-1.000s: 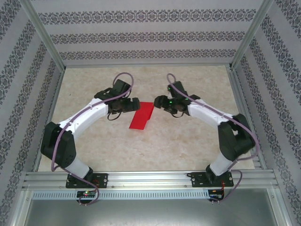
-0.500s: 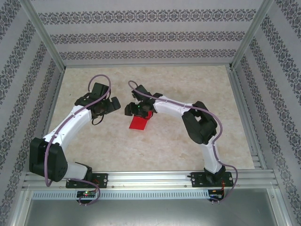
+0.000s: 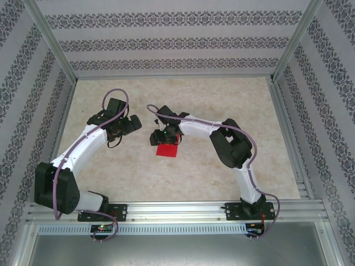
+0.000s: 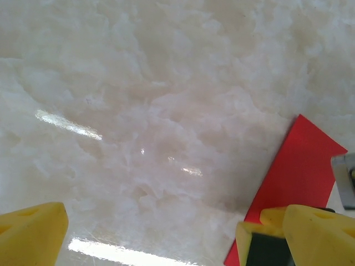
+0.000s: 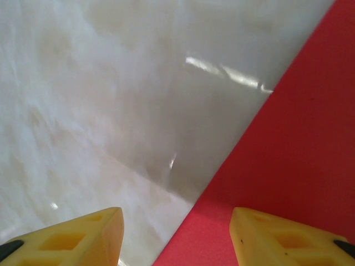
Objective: Fold a paper plane with a square sheet of paper (pick it up from the middle)
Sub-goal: Rotate the paper at the center of the table, then third fold the triangle at the center of the table.
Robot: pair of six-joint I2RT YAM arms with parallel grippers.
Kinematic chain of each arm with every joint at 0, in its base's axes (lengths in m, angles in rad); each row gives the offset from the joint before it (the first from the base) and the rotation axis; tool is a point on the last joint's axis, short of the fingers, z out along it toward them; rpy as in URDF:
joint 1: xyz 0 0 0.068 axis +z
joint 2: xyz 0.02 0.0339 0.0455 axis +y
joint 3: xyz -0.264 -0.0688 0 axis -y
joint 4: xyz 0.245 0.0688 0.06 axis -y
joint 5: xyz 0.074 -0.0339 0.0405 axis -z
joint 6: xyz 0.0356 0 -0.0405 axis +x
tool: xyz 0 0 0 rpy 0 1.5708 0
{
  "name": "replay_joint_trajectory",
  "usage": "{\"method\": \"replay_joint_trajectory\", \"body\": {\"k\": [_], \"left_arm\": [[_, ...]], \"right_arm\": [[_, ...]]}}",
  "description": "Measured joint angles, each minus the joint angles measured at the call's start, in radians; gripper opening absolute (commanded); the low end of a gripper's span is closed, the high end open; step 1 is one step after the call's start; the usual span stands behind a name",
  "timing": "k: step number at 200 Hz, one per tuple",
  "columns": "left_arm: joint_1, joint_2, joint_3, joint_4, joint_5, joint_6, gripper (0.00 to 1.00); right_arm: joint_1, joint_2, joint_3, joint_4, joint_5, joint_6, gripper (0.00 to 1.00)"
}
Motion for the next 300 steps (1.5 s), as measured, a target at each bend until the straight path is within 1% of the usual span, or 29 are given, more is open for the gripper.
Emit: {"method": "replay_joint_trajectory", "body": {"k": [29, 48, 60, 86, 111, 132, 150, 180, 214, 243, 271, 281, 300], "left_arm": [[0.002, 0.000, -0.001, 0.005, 0.037, 0.000, 0.99], [0.002, 0.002, -0.016, 0.028, 0.075, 0.000, 0.94], [0.002, 0.008, -0.029, 0.050, 0.108, 0.001, 0.89], [0.002, 0.036, -0.050, 0.111, 0.211, 0.002, 0.78], [-0.010, 0.067, -0.056, 0.175, 0.311, 0.002, 0.67], [-0.049, 0.100, -0.056, 0.238, 0.380, 0.003, 0.56], [-0.102, 0.145, -0.055, 0.294, 0.434, -0.001, 0.49], [-0.193, 0.258, -0.038, 0.365, 0.488, -0.009, 0.37], [-0.255, 0.383, 0.006, 0.409, 0.517, -0.027, 0.26], [-0.276, 0.455, 0.047, 0.412, 0.508, -0.030, 0.21], [-0.276, 0.500, 0.061, 0.410, 0.485, -0.029, 0.19], [-0.276, 0.513, 0.061, 0.409, 0.479, -0.029, 0.16], [-0.276, 0.543, 0.063, 0.407, 0.471, -0.029, 0.16]], "right_arm": [[-0.010, -0.080, -0.110, -0.045, -0.026, -0.125, 0.54], [-0.027, -0.122, -0.160, -0.067, -0.045, -0.151, 0.54], [-0.040, -0.153, -0.193, -0.068, -0.053, -0.145, 0.56], [-0.086, -0.281, -0.298, 0.001, -0.069, -0.054, 0.56], [-0.166, -0.433, -0.412, 0.100, -0.068, 0.077, 0.56], [-0.233, -0.529, -0.527, 0.172, -0.058, 0.167, 0.56], [-0.281, -0.585, -0.626, 0.206, -0.056, 0.229, 0.56], [-0.294, -0.608, -0.721, 0.237, -0.079, 0.286, 0.56], [-0.294, -0.608, -0.770, 0.259, -0.109, 0.313, 0.56], [-0.293, -0.608, -0.777, 0.275, -0.124, 0.323, 0.56], [-0.275, -0.601, -0.777, 0.292, -0.134, 0.324, 0.56], [-0.268, -0.597, -0.777, 0.296, -0.138, 0.324, 0.56], [-0.261, -0.591, -0.777, 0.298, -0.144, 0.324, 0.55]]}}
